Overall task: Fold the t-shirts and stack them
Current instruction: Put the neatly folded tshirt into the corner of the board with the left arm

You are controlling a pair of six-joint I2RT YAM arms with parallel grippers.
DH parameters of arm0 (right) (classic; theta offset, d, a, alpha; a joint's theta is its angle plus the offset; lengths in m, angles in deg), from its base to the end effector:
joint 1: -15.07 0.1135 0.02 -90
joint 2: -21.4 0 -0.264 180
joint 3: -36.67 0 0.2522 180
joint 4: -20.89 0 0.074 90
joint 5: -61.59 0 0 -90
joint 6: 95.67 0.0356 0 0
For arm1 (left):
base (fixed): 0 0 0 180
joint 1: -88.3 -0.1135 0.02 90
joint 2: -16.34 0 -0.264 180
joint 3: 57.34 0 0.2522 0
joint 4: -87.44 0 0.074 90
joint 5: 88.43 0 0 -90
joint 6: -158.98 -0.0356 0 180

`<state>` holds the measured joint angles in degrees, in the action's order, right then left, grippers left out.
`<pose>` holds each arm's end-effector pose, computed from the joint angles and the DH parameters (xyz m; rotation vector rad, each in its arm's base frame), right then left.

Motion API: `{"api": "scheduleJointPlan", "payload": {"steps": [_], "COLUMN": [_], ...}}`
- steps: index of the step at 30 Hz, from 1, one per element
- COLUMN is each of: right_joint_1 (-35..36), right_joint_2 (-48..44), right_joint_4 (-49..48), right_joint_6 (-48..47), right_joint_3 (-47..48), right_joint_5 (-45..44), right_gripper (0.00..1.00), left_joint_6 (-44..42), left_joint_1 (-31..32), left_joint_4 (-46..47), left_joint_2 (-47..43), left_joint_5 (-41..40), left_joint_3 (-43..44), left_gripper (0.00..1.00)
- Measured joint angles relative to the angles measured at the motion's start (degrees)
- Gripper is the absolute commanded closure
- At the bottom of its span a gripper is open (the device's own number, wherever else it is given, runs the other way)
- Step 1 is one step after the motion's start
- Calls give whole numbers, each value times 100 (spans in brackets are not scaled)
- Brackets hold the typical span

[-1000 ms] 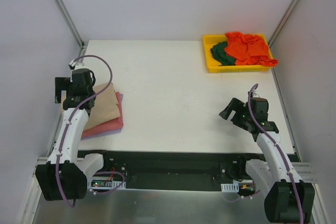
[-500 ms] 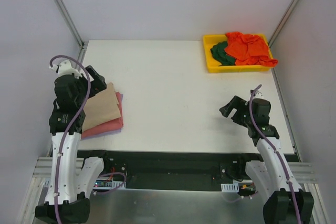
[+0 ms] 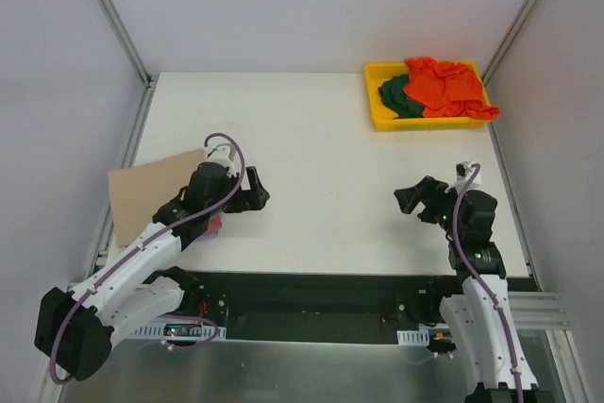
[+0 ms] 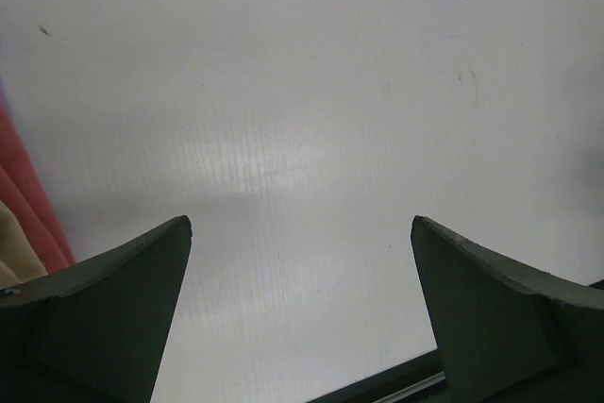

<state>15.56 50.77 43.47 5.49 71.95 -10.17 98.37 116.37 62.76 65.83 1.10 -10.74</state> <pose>0.1440 0.0124 0.2380 -0.0483 1.8688 0.4367 0.1744 -0.0927 0.2508 -0.0295 2.1086 -0.6067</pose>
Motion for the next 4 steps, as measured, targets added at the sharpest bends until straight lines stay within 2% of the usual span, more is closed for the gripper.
{"api": "scheduleJointPlan", "payload": {"steps": [4], "right_joint_1": [0], "right_joint_2": [-374], "right_joint_4": [195], "right_joint_6": [-221], "right_joint_3": [-2], "right_joint_5": [92], "right_gripper": [4], "left_joint_6": [-26], "left_joint_1": [81], "left_joint_4": [415], "left_joint_2": [131], "left_joint_5": [-197], "left_joint_3": [-151], "left_gripper": [1]}}
